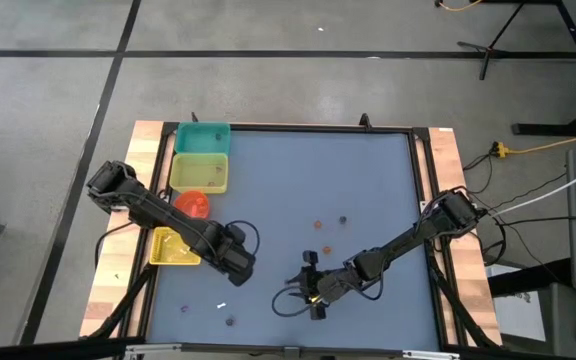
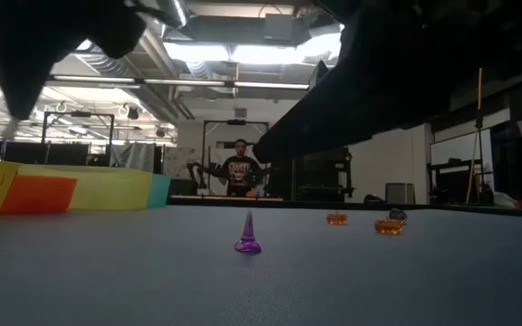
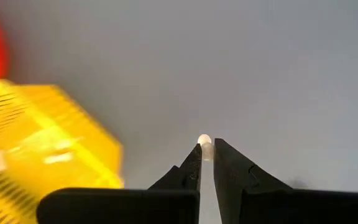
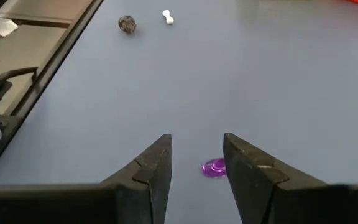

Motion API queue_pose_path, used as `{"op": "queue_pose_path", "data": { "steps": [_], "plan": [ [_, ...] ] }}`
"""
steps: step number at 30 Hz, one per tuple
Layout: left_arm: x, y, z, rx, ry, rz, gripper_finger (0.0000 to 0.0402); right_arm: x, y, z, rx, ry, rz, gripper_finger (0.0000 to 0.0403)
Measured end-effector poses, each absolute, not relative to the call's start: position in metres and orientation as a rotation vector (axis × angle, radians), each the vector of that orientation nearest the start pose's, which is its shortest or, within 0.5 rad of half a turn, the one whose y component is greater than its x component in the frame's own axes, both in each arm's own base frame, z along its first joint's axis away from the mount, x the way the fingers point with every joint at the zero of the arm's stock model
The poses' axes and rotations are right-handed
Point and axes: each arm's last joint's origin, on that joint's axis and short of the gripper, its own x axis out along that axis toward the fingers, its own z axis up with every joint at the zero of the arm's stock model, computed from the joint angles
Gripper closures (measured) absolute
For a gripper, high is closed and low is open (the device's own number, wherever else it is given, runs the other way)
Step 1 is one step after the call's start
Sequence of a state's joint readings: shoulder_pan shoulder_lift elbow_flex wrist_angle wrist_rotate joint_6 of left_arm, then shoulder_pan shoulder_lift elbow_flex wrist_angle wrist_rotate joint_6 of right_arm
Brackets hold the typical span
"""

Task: Sort Halloween decoration
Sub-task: Put the right white bone toy into the yellow basket, then put the white bone toy into the yellow basket

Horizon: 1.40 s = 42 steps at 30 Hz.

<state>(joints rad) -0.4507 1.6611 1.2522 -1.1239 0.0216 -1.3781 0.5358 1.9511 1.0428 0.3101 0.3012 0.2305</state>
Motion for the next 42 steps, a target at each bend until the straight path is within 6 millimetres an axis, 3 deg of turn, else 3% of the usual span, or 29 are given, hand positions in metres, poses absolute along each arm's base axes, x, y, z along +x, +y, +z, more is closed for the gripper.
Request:
{"op": "queue_pose_path", "data": {
  "steps": [12,26,42],
  "plan": [
    [0.246,-0.122,0.229,-0.677,1.637,0.824,0.0389,0.344,0.194,0.139,-0.02,0.569,0.162,0.0258],
    [0.228,-0.119,0.234,-0.543,1.743,0.945,0.0386,0.344,0.194,0.139,-0.02,0.569,0.162,0.0258],
    [0.217,-0.138,0.234,-0.443,1.722,0.895,0.032,0.344,0.194,0.139,-0.02,0.569,0.162,0.0258]
  ]
}}
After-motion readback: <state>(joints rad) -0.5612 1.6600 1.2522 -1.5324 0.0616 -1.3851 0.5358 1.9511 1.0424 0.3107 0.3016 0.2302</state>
